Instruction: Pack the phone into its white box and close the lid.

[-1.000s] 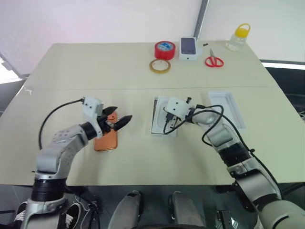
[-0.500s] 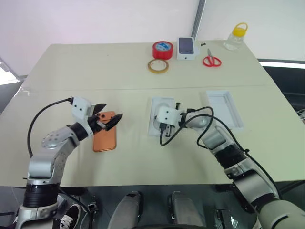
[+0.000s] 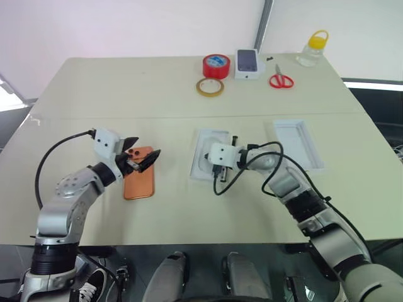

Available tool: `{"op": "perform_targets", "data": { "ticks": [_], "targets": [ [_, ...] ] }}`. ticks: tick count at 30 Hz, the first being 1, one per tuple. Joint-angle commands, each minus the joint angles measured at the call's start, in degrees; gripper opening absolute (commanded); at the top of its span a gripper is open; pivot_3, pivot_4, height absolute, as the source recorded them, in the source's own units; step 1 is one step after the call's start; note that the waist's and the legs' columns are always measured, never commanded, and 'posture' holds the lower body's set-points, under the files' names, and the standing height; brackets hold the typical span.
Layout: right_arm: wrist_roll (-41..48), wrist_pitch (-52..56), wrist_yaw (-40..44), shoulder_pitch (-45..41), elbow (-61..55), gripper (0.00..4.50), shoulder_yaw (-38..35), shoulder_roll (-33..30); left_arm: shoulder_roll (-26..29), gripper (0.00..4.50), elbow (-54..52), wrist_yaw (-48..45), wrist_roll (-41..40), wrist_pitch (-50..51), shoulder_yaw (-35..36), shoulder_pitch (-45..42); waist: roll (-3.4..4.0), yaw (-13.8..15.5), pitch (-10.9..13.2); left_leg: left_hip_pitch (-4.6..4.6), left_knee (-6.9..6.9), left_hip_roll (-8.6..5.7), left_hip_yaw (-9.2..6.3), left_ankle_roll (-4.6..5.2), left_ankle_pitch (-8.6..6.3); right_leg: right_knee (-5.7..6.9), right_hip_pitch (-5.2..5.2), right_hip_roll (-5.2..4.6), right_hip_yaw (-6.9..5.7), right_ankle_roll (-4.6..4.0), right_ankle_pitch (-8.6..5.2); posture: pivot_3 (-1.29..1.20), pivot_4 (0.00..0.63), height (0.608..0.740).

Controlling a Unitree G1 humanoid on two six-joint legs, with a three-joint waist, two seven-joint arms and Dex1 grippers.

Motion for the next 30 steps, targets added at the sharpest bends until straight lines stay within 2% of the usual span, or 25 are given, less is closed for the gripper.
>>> {"op": "perform_targets", "data": {
  "ticks": [1, 6, 14, 17, 21, 25, 30],
  "targets": [
    [3.3, -2.3, 6.3, 2.6, -4.7, 0.04, -0.1, -2.5, 0.7, 4.50, -1.1, -0.1, 0.1, -1.1, 1.4, -0.8, -0.01, 0.0, 0.0, 0.00, 0.00, 0.00, -0.01, 0.01, 0.00, -0.02, 0.02, 0.00, -0.02, 0.00, 0.00, 0.00, 0.150, 0.740],
    [8.3, -3.5, 14.6, 6.9, -11.1, 0.04, -0.5, -7.0, 0.6, 4.50, -0.7, -0.2, 0.5, -1.4, 0.8, -1.4, -0.01, 0.2, 0.0, 0.00, 0.02, 0.00, -0.02, 0.29, -0.17, -0.05, 0.06, -0.02, -0.04, 0.00, 0.00, 0.00, 0.150, 0.740],
    [9.4, -8.1, 17.8, 7.9, -11.4, 0.04, -1.0, -11.2, 0.5, 4.50, -0.1, -0.6, 0.5, -1.4, 0.9, -1.9, -0.01, 0.3, 0.0, 0.00, 0.05, 0.00, -0.04, 0.32, -0.19, -0.08, 0.09, -0.03, -0.05, 0.00, 0.00, 0.00, 0.150, 0.740],
    [12.3, -3.9, 17.4, 6.8, -12.6, 0.04, -2.2, -8.6, 1.0, 4.50, 0.4, -0.7, 0.0, -0.4, 1.6, -1.8, -0.02, 0.3, 0.0, 0.00, 0.04, 0.00, -0.04, 0.32, -0.19, -0.07, 0.09, -0.03, -0.06, 0.00, 0.00, 0.00, 0.150, 0.740],
    [14.3, 0.5, 13.5, 4.1, -13.1, 0.04, -4.5, -3.7, 2.3, 4.50, 0.8, -1.0, -4.6, 5.7, 4.7, -1.4, 0.00, -0.3, 0.0, 0.00, 0.00, 0.03, -0.05, 0.32, -0.19, 0.01, 0.00, 0.00, -0.02, -0.01, 0.00, 0.00, 0.150, 0.740],
    [15.7, 5.8, 9.7, 1.2, -12.9, 0.04, -6.2, 1.0, 3.9, 4.50, 1.0, -1.0, -12.7, 15.6, 10.2, -0.3, 0.00, -0.1, 0.0, 0.00, -0.01, 0.05, -0.05, 0.32, -0.18, 0.02, -0.02, 0.04, -0.03, -0.02, 0.01, 0.00, 0.150, 0.740],
    [11.2, 8.1, 3.3, -1.2, -11.4, 0.04, -1.8, 9.3, 6.3, 4.50, 2.7, 1.4, -23.4, 29.7, 19.0, 1.1, -0.01, -0.2, 0.0, 0.00, -0.02, 0.05, -0.08, 0.31, -0.18, 0.01, -0.07, 0.03, -0.04, -0.02, 0.01, 0.00, 0.150, 0.740]
  ]
}}
